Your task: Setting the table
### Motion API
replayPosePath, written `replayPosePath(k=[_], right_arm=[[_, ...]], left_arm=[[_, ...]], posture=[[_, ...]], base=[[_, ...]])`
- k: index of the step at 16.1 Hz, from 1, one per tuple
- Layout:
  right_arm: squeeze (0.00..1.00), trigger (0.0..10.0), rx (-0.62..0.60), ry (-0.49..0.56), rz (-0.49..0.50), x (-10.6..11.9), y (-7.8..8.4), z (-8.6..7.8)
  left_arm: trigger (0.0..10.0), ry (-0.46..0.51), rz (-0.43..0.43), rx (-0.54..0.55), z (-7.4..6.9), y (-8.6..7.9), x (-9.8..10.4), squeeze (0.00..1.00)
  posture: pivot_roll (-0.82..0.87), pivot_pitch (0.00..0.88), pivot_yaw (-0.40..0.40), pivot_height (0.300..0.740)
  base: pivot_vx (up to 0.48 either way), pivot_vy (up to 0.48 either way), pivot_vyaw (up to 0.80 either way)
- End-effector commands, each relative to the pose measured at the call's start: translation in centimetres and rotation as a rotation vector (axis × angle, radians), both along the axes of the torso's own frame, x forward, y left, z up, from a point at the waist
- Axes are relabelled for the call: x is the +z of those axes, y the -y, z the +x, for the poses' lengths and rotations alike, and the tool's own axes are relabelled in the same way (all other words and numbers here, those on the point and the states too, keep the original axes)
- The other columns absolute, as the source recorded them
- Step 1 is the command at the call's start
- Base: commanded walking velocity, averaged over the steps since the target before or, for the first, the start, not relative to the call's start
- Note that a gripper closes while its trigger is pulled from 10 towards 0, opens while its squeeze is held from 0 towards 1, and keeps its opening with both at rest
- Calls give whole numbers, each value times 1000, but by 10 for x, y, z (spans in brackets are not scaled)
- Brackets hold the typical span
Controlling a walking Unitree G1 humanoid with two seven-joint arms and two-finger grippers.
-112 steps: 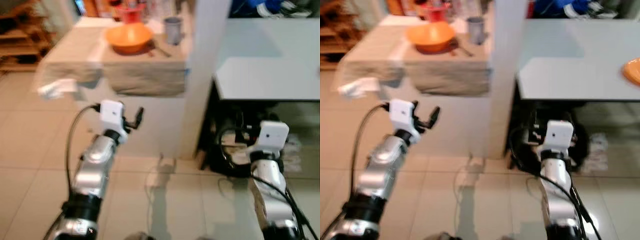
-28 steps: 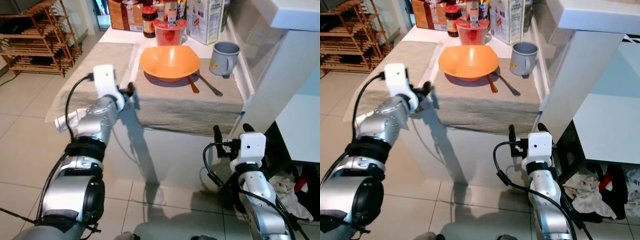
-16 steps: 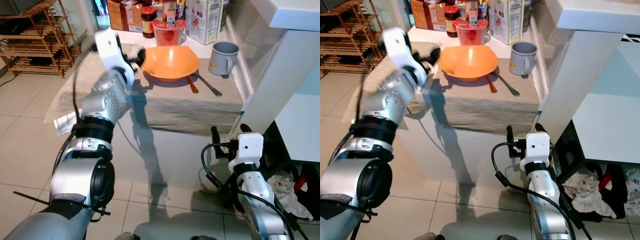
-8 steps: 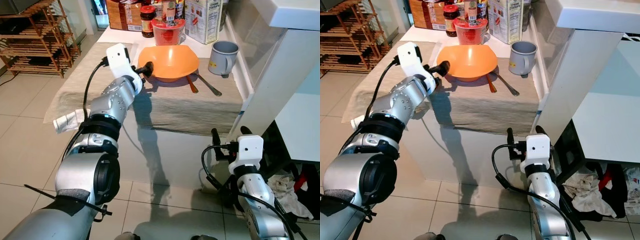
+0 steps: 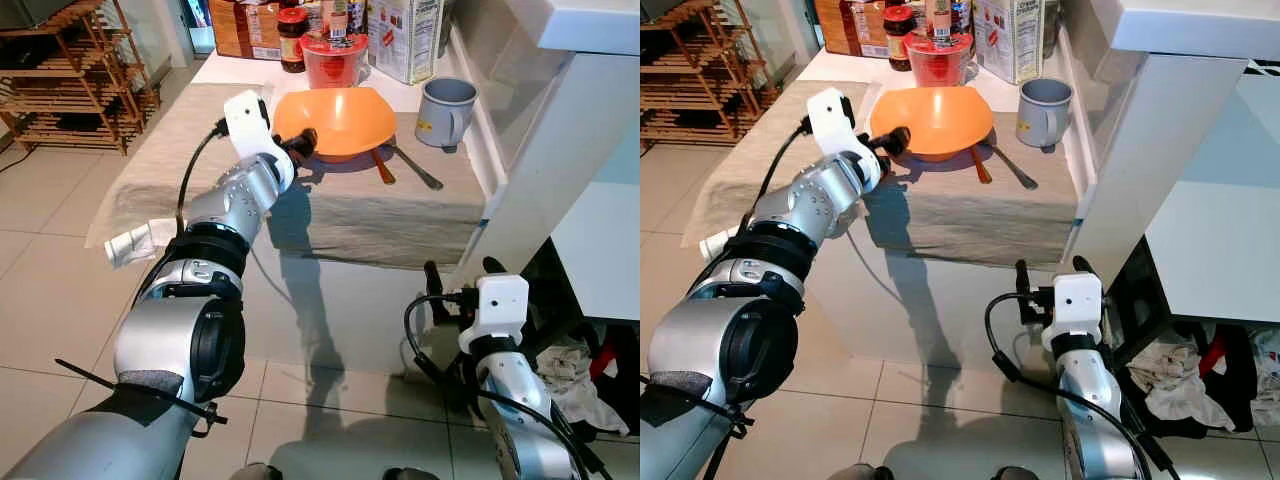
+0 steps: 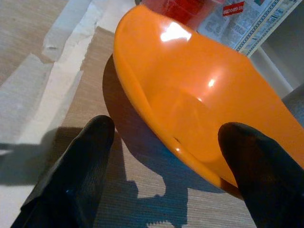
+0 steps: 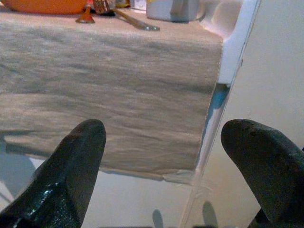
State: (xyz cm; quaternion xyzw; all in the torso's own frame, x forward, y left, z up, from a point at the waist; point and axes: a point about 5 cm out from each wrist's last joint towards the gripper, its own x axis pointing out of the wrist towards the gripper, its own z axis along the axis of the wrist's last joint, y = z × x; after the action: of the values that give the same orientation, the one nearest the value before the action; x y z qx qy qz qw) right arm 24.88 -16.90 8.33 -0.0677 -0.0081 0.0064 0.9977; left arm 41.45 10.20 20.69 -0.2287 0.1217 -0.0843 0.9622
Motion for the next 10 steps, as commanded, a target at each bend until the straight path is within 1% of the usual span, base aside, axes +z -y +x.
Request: replayPosePath(k=[1,6,8,10], right_arm=[[0,10000,-1,12,-8,5,-1,0],[0,10000,-2,9,-9,5,-1,-3],[0,10000,-2,7,-9,5,-1,-4],[0,10000,-3,5,-8,4,-1,-4]], left_arm=[[10000,3,-2,-5,1,4,5,0],[10000,-3,-18,-16,2,9,6,0],[10000,21,-20,-27,2,12,9,0],[10000,26,-37,-38,2,14,9,0]], posture=[[-132,65,74,740],[-137,70,76,740],[-138,70,77,740],[-139,68,78,740]], base=[[0,0,0],[0,0,0],[0,0,0],[0,0,0]])
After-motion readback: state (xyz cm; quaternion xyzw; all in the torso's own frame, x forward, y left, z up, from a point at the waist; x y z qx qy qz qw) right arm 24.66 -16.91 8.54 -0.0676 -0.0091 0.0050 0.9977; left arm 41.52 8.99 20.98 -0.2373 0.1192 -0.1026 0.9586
